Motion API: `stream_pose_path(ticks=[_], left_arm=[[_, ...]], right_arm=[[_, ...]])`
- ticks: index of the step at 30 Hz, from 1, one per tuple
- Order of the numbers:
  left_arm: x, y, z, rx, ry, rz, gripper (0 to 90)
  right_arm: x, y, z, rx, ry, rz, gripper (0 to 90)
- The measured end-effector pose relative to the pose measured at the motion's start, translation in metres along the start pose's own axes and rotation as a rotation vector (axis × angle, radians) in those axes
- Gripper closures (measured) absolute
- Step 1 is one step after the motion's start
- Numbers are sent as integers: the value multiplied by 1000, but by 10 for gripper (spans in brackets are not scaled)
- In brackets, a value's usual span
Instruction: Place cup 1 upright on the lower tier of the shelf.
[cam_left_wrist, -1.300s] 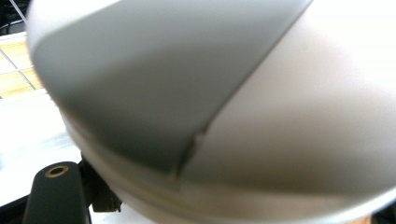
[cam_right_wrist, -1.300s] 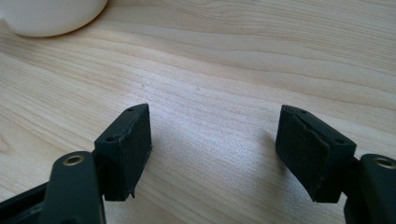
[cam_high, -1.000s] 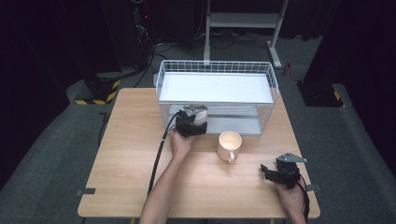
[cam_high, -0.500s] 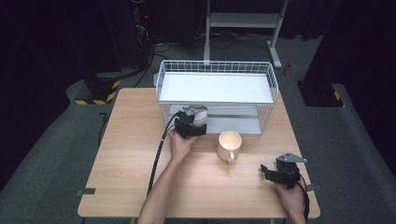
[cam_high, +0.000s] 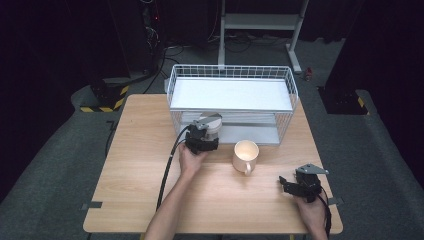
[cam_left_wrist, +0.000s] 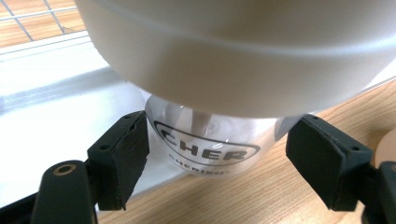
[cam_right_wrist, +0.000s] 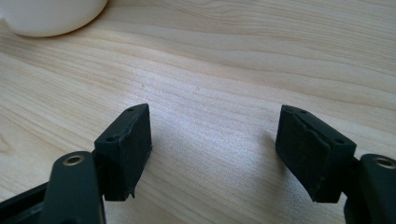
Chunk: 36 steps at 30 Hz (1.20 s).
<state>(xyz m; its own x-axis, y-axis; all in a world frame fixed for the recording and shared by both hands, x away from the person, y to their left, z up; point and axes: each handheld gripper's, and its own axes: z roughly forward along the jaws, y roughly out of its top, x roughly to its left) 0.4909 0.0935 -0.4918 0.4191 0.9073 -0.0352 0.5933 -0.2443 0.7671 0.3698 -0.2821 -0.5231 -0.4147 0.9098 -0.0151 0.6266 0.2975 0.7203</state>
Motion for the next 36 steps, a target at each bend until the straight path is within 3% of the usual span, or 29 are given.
stream_pose_path(ticks=[3, 8, 9, 18, 19, 24, 25, 36], left_arm=[[-1, 0, 2, -6, -10, -22, 228], [3, 0, 5, -6, 1, -17, 288], [3, 0, 7, -1, -10, -36, 285], [6, 8, 14, 25, 26, -12, 311], [6, 8, 16, 17, 22, -34, 321], [9, 11, 20, 27, 42, -25, 333], [9, 11, 21, 29, 29, -32, 333], [14, 15, 28, 46, 57, -50, 348]], right_arm=[[0, 0, 0, 0, 0, 0, 270], [0, 0, 0, 0, 0, 0, 270], [0, 0, 0, -1, 0, 2, 270], [0, 0, 0, -1, 0, 2, 270], [0, 0, 0, -1, 0, 2, 270], [0, 0, 0, -1, 0, 2, 271], [0, 0, 0, -1, 0, 2, 270], [0, 0, 0, -1, 0, 2, 270]])
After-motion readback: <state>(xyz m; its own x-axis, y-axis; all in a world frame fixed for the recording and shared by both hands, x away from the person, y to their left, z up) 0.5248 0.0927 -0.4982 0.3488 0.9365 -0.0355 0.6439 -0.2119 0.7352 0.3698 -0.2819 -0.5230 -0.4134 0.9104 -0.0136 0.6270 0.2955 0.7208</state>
